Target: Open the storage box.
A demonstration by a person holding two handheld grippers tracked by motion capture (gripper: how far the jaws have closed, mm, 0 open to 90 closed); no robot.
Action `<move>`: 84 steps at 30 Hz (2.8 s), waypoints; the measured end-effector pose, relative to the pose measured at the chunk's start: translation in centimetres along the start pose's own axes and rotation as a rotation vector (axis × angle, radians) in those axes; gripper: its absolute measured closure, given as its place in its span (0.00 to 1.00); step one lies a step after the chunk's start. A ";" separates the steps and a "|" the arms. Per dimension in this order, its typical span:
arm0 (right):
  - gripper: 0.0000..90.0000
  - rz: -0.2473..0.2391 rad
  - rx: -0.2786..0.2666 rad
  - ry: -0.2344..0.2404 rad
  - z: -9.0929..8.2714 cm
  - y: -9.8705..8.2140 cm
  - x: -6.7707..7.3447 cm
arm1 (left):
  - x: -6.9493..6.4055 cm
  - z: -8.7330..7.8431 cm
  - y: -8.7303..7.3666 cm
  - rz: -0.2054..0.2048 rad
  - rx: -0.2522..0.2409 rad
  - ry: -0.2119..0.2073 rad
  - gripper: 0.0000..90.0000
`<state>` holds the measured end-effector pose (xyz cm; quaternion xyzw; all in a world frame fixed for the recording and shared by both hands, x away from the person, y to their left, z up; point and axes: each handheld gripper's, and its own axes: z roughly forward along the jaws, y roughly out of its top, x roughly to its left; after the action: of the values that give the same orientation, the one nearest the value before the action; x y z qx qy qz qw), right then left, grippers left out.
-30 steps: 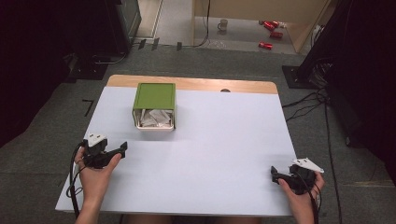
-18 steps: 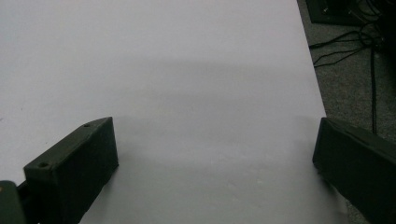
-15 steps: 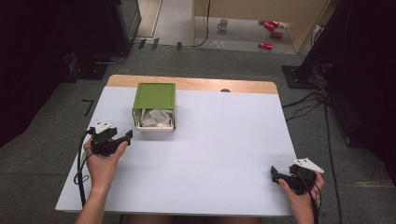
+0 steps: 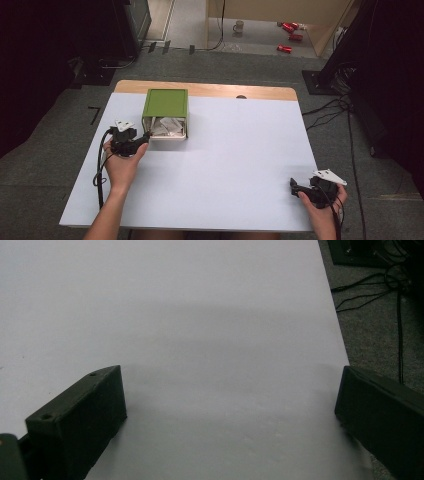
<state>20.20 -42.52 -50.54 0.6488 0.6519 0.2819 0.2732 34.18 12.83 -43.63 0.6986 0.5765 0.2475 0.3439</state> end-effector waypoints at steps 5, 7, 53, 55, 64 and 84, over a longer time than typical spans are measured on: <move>0.00 0.000 0.000 0.000 0.0 0.0 0.0 | -0.3 0.7 0.3 -0.003 0.003 0.028 0.63; 0.00 0.000 0.000 0.000 0.0 0.0 0.0 | -0.3 0.8 0.3 -0.003 0.005 0.029 0.62; 0.00 0.001 -0.001 -0.002 0.0 0.0 0.0 | -0.7 -0.4 -0.6 0.015 0.062 -0.004 0.71; 0.00 0.000 0.000 -0.001 0.0 0.0 0.0 | -0.7 -0.6 -0.5 0.012 0.049 0.004 0.74; 0.00 0.000 0.000 -0.002 0.0 0.0 0.0 | -0.8 -1.9 0.4 0.014 -0.024 0.008 0.80; 0.00 0.000 -0.001 -0.002 0.0 0.0 0.0 | -1.2 -1.4 1.6 0.047 -0.023 0.031 0.96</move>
<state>20.16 -42.47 -50.53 0.6491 0.6514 0.2817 0.2740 33.91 11.75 -41.48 0.7039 0.5625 0.2729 0.3370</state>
